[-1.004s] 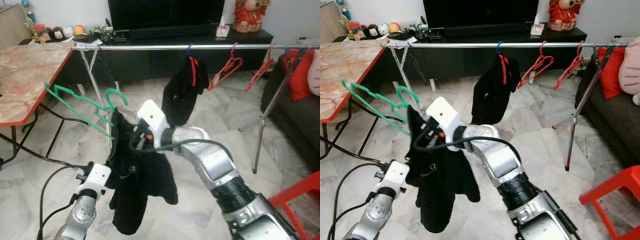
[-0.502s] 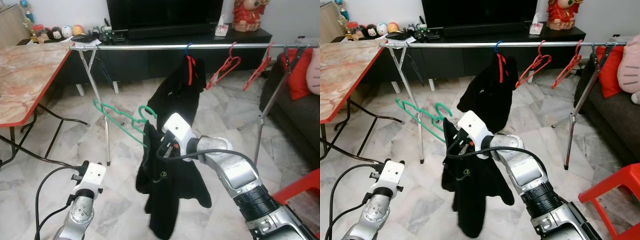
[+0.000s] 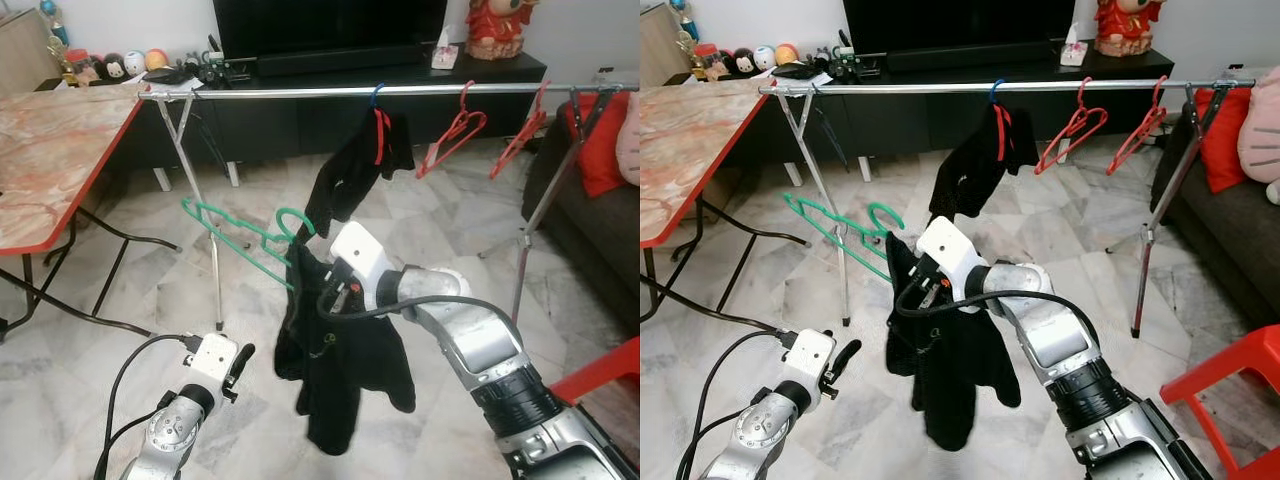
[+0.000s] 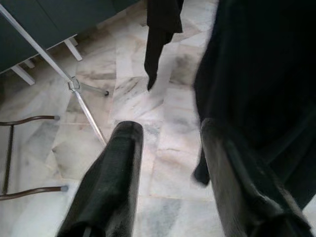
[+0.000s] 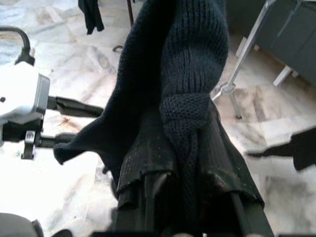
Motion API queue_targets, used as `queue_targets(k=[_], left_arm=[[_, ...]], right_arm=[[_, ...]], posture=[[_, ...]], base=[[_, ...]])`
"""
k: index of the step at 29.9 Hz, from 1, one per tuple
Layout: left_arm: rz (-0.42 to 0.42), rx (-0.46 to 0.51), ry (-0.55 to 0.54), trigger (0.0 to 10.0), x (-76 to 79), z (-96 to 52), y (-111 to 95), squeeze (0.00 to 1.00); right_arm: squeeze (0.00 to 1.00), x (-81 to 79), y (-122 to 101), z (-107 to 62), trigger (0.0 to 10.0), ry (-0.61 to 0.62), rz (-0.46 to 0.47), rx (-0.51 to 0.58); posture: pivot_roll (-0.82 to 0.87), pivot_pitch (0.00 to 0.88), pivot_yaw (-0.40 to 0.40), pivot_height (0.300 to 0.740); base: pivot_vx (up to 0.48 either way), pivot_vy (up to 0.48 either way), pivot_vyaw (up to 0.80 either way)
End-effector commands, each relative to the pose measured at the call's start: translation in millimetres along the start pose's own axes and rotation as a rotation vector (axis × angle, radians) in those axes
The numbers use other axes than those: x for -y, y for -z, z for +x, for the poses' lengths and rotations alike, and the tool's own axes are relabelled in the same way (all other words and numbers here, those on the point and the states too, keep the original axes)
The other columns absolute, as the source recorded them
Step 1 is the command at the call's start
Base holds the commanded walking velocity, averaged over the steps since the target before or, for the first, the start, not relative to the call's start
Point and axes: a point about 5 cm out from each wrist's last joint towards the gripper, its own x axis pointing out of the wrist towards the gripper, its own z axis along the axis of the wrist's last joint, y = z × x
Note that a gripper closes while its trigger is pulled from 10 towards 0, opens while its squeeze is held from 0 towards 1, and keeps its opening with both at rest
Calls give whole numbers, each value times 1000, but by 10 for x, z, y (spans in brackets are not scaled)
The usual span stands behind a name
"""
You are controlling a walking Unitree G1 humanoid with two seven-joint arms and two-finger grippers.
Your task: Hang hanger
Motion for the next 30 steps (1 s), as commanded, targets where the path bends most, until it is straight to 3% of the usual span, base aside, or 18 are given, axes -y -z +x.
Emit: queue_targets(k=[1,7,14,25,30], left_arm=[[-20,15,13,10000,-9,-7,-24,1000],[-19,49,51,10000,19,27,-102,1000],[50,58,57,10000,29,33,-119,1000],[41,78,51,10000,41,41,-152,1000],[69,51,-42,10000,-42,72,-150,1000]], right_arm=[[0,-4,-185,29,0,-32,-51,66],[0,-80,-285,122,0,-89,-78,98],[0,-269,-454,270,0,-161,-83,162],[0,-359,-490,312,0,-191,-83,180],[0,-442,-511,346,0,-212,-75,191]], posture=[[-161,15,63,740],[-158,12,60,740],[-156,4,60,740],[-156,0,61,740],[-155,1,69,740]], base=[[0,0,0],[0,0,0],[0,0,0],[0,0,0],[0,0,0]])
